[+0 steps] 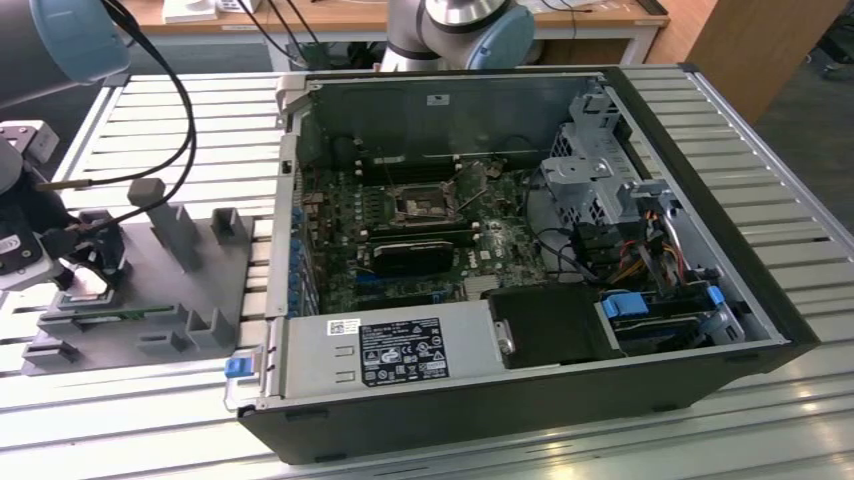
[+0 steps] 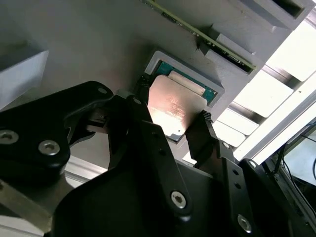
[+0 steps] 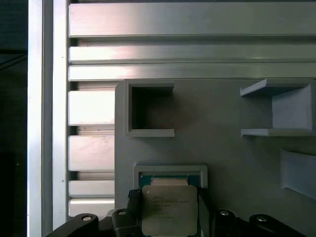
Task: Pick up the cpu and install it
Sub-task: 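Pick up the cpu and move it towards the insertion slot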
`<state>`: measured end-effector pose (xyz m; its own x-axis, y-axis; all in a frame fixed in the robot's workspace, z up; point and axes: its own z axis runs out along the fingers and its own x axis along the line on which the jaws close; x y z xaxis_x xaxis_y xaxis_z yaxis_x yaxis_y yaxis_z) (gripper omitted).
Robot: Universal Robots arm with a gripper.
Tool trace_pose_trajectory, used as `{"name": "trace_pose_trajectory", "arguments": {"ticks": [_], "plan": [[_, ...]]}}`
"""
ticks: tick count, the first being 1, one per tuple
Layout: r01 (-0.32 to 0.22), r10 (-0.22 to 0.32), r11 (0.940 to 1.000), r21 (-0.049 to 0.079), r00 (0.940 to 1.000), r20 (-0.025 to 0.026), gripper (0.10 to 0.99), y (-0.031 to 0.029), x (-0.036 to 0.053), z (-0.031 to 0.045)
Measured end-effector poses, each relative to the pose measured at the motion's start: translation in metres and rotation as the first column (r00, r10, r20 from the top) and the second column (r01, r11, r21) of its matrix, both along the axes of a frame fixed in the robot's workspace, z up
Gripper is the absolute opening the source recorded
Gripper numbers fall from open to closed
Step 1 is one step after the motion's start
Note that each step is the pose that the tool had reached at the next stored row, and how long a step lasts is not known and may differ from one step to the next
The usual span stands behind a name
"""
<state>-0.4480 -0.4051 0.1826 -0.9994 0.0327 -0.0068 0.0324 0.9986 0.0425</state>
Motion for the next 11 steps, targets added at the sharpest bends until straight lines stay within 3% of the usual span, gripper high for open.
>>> {"name": "trace_pose_trajectory", "arguments": {"ticks": [9,10,11], "plan": [[0.000,0.000,1.0000,0.000,1.0000,-0.0001,0.553,0.0000,0.0011,-0.0002],[0.000,0.000,1.0000,0.000,1.0000,-0.0003,0.612,0.0000,0.0011,0.0005],[0.000,0.000,1.0000,0.000,1.0000,-0.0001,0.612,0.0000,0.0012,0.0012]]}}
